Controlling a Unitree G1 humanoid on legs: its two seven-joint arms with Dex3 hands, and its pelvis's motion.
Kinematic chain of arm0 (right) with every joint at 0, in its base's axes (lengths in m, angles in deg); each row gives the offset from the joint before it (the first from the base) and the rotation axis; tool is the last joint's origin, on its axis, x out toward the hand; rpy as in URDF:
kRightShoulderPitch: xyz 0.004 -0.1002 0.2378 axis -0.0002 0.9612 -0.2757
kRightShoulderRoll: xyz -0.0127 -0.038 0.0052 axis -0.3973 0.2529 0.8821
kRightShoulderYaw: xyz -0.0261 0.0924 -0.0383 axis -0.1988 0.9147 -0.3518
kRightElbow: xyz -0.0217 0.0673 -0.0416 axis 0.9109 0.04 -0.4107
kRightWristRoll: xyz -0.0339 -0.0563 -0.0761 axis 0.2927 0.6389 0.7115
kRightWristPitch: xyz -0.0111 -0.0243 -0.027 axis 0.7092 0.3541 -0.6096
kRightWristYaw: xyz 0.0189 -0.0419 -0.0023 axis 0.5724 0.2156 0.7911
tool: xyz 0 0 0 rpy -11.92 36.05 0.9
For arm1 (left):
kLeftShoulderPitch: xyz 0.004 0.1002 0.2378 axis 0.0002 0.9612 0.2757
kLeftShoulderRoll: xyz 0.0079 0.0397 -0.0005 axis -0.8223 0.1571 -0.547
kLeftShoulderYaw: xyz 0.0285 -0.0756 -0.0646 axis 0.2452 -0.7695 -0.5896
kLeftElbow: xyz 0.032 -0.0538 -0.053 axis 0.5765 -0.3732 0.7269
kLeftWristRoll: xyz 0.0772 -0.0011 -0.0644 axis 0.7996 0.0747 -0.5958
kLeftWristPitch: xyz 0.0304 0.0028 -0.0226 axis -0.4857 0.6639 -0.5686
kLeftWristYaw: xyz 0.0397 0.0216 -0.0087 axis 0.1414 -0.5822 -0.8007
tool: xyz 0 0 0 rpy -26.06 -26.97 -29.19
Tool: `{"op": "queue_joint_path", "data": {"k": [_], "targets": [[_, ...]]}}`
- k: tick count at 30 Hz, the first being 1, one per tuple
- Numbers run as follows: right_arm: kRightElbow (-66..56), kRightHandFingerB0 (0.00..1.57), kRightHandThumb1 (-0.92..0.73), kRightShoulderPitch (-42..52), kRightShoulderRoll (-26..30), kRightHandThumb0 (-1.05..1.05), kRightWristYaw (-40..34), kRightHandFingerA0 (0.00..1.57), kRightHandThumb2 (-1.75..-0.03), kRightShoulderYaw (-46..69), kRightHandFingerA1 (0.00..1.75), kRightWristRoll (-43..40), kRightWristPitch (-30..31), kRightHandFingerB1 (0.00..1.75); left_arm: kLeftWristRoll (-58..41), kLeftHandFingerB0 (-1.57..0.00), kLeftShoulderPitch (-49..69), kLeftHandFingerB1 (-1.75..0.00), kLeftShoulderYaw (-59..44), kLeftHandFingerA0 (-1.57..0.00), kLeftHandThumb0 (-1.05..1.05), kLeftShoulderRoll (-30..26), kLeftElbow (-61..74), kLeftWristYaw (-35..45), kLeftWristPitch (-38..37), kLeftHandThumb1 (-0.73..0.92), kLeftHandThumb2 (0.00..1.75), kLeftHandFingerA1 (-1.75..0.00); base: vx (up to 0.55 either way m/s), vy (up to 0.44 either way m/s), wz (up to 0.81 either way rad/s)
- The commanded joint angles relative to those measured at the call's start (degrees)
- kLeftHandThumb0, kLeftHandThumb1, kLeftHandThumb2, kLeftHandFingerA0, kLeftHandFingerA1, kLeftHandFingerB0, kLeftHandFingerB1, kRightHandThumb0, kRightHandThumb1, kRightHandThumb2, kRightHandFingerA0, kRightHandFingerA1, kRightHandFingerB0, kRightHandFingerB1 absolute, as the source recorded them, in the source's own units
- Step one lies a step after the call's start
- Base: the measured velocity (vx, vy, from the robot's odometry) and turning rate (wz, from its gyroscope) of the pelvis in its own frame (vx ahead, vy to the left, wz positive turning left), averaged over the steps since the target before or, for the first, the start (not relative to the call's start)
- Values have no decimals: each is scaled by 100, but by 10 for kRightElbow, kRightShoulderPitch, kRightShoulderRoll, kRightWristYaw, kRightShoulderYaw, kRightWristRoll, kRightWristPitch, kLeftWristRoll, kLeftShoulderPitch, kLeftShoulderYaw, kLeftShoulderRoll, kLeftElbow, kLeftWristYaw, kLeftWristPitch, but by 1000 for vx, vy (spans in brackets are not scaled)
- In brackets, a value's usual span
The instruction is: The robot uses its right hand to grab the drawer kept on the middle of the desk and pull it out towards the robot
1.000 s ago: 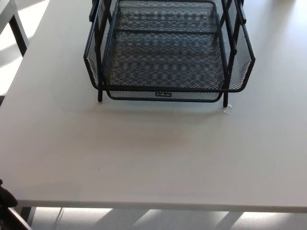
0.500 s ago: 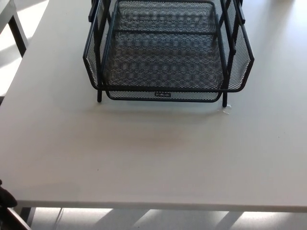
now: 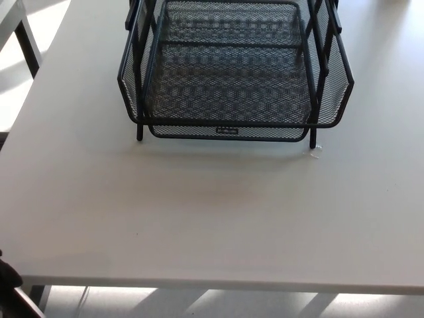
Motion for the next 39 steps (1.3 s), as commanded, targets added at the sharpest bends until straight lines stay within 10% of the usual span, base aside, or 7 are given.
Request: {"op": "queue_joint_path", "data": {"k": [1,8,12,13,16,18,39], "targets": [[52,0,-21,-25,1,-42,90,1,-89,-13,54,-73,-11,53,3,-79,2,-55,-6,-80,-31,-8,-2,-3,-11,56,56,-81,0,0,0],[101,10,-51,-56,18,-62,116,33,-56,-54,57,-81,-21,43,7,-79,-1,-54,-2,-80,-33,-4,-3,-6,-9,56,56,-79,0,0,0],[111,8,-61,-58,29,-52,103,69,-57,-86,105,-72,-37,50,7,-78,-1,-56,-1,-78,-32,-3,-6,-8,-13,55,56,-83,0,0,0],[125,5,-45,-68,35,-62,105,67,-83,-104,91,-62,-35,51,9,-79,-2,-56,-1,-80,-32,-2,-6,-10,-14,55,56,-84,0,0,0],[149,14,-60,-75,39,-55,85,74,-57,-116,101,-74,-63,47,11,-79,-2,-55,-1,-79,-33,-2,-4,-10,-9,55,56,-82,0,0,0],[152,8,-46,-77,41,-59,84,67,-81,-123,98,-79,-64,52,10,-78,-1,-55,-1,-80,-32,-2,-3,-8,-7,56,57,-81,0,0,0],[146,7,-45,-70,46,-58,72,63,-80,-140,99,-109,-75,51,5,-79,-2,-55,0,-80,-31,3,-5,-11,-8,54,56,-82,0,0,0]]}}
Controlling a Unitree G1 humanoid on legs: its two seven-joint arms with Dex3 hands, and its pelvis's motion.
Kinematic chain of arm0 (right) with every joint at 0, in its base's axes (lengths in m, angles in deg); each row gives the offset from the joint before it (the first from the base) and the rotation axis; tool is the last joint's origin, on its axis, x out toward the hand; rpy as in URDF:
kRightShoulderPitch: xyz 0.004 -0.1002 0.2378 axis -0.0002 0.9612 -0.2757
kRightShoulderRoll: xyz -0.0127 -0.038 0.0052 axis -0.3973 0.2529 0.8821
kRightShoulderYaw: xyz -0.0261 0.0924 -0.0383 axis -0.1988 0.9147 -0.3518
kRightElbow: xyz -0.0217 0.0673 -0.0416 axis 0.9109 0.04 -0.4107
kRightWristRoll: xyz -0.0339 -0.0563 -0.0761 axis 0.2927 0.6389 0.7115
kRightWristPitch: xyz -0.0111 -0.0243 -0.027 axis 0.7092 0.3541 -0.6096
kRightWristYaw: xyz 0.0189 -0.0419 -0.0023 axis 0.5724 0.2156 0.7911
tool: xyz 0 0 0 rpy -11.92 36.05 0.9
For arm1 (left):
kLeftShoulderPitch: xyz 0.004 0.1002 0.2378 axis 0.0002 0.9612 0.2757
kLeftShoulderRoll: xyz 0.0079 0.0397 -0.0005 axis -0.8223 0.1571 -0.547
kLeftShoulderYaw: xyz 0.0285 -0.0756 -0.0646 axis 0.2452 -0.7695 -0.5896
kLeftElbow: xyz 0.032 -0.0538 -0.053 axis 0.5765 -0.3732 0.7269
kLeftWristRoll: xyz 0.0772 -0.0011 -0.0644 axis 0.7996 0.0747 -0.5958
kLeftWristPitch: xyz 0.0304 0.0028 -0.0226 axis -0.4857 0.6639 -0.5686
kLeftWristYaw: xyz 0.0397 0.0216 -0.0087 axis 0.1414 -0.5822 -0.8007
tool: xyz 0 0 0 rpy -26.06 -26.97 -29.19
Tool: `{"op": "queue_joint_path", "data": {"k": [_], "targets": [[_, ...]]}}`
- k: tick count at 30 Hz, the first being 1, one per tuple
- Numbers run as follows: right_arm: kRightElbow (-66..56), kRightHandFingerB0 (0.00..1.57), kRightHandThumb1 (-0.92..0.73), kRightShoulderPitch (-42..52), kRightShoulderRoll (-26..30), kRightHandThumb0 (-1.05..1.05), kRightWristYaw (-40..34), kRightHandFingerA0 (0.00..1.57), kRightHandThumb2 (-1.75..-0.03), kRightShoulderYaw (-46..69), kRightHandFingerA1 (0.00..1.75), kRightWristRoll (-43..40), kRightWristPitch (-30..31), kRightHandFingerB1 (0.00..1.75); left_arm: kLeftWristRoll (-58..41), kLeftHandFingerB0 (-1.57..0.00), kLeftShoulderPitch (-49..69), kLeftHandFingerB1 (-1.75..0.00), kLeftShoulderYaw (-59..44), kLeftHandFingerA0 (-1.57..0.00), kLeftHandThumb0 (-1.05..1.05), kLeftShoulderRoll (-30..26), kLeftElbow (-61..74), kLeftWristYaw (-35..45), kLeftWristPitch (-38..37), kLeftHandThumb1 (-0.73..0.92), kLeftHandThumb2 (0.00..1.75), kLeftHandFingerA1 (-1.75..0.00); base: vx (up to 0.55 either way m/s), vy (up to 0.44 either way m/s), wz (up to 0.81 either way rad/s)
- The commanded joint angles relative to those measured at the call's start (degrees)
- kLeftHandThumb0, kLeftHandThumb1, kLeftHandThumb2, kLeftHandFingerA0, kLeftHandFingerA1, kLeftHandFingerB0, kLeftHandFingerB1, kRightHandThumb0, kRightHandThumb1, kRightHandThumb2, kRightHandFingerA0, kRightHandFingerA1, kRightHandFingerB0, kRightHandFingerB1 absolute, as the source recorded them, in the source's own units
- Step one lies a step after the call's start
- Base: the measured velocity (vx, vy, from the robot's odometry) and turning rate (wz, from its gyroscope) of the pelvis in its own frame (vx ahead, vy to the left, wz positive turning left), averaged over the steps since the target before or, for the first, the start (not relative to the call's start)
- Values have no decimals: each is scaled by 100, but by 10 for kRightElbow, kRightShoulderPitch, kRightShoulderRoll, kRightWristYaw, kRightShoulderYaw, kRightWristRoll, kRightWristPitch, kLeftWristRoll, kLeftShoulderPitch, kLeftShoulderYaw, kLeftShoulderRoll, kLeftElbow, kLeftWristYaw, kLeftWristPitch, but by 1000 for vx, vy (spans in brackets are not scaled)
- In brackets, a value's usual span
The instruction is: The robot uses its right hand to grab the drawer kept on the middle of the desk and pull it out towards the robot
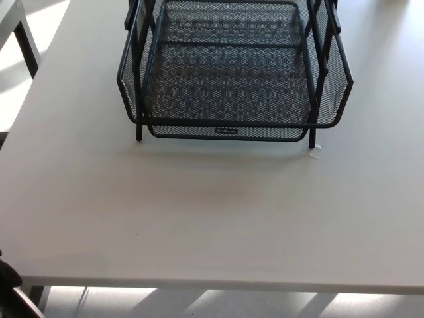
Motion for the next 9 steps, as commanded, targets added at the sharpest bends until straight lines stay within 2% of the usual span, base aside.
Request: {"op": "queue_joint_path", "data": {"k": [1,2,3,5,6,7,8,9], "targets": [[-3,5,-43,6,13,-63,-7,62,-81,1,97,-21,-8,51,1,-79,-1,-56,-1,-80,-31,-1,0,-4,-8,55,56,-82,0,0,0],[-4,5,-43,7,14,-63,-7,62,-81,2,97,-22,-9,51,1,-79,1,-56,-1,-80,-31,0,1,-5,-8,55,56,-82,0,0,0],[-8,6,-58,9,15,-59,-6,54,-57,1,98,-21,-7,47,2,-79,1,-54,-1,-80,-32,0,1,-5,-8,55,56,-82,0,0,0],[-25,5,-57,16,17,-59,-4,54,-58,2,102,-23,1,47,5,-79,0,-55,0,-81,-33,-1,-5,-9,-15,55,56,-83,0,0,0],[-26,4,-45,17,18,-59,-10,61,-81,-4,97,-16,3,52,4,-79,1,-55,-1,-80,-34,0,0,-7,-5,55,57,-83,0,0,0],[-28,4,-45,18,18,-59,-11,61,-81,-5,97,-17,4,52,4,-79,2,-55,-1,-80,-34,0,1,-6,-4,55,57,-83,0,0,0],[-30,8,-61,21,19,-53,-8,57,-58,-1,105,-22,-4,47,1,-79,-1,-55,0,-80,-32,0,-6,-7,-13,55,56,-82,0,0,0],[-30,8,-61,21,19,-53,-8,57,-58,-1,105,-22,-4,47,1,-79,-1,-55,0,-80,-32,0,-6,-7,-13,55,56,-82,0,0,0]]}}
